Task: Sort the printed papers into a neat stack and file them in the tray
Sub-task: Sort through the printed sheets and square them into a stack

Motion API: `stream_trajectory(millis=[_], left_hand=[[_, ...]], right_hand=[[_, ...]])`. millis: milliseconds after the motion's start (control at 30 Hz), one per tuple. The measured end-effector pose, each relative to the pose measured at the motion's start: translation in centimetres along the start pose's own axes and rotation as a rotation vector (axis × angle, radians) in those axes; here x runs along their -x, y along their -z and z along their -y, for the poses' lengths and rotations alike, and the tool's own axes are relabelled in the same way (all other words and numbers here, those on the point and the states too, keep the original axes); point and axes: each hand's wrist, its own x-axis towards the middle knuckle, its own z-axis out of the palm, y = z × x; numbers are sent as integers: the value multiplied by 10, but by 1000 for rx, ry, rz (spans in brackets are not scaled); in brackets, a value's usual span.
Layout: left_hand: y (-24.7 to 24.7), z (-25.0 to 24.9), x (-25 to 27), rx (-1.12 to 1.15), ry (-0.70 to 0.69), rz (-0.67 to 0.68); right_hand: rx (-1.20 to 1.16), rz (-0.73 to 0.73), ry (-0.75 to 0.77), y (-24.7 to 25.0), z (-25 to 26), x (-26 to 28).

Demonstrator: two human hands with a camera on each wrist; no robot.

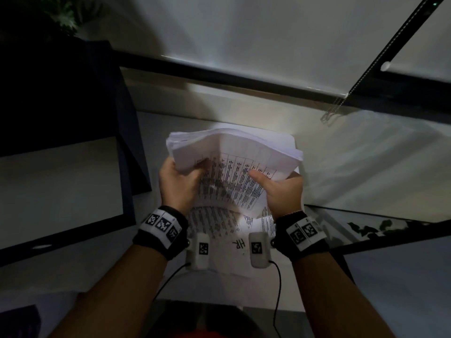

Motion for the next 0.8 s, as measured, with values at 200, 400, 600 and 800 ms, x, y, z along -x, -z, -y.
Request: stream_trajectory(millis=[200, 400, 600, 800], left_hand=[[19, 12, 6, -88, 72, 172], [26, 32, 17, -181, 156, 282], [28, 27, 18, -175, 115, 197], [65, 49, 39, -128, 302, 106]], right_hand=[[60, 97, -72, 5, -14, 2], [71, 89, -224, 7, -39, 17], [63, 9, -220, -3, -27, 6], [800, -39, -558, 8, -100, 11]])
